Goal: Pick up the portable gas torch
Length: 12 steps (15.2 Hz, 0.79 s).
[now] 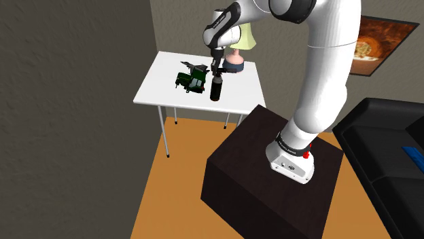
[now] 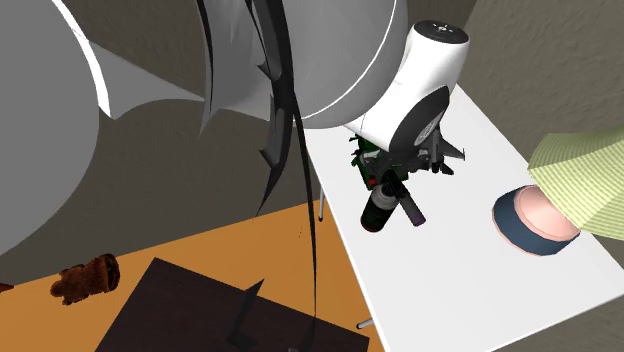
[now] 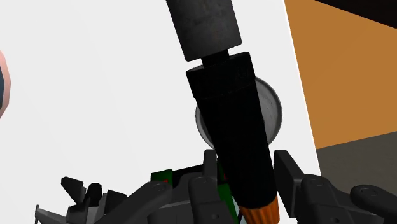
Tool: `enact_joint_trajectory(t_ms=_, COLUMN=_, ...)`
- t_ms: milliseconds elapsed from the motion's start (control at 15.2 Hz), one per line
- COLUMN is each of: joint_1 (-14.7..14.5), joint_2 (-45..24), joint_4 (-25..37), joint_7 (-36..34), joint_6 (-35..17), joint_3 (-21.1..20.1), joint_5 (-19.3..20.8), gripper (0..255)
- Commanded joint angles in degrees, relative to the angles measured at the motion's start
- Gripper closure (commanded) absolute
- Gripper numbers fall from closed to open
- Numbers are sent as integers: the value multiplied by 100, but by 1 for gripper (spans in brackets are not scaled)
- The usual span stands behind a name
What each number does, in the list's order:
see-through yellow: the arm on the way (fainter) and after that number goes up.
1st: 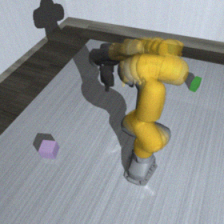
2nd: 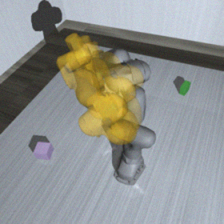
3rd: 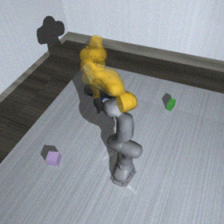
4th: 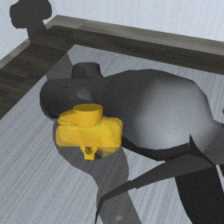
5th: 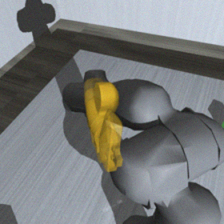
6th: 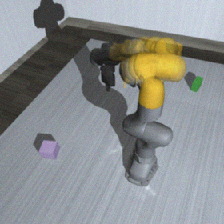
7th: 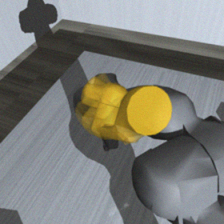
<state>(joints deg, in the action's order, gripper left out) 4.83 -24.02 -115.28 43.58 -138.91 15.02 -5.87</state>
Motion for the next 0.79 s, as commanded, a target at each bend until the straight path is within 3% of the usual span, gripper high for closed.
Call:
enact_joint_trajectory(t_ms=0, joint_1=-17, joint_2=67, joint_4=-23, joint_7=-20, joint_6=65, joint_3=15, joint_5=27, gripper=255)
enact_joint_trajectory(t_ms=726, joint_1=-98, joint_2=625, joint_4=126, joint_7=-135, joint_6=755, joint_3=119, joint_5=232, gripper=255)
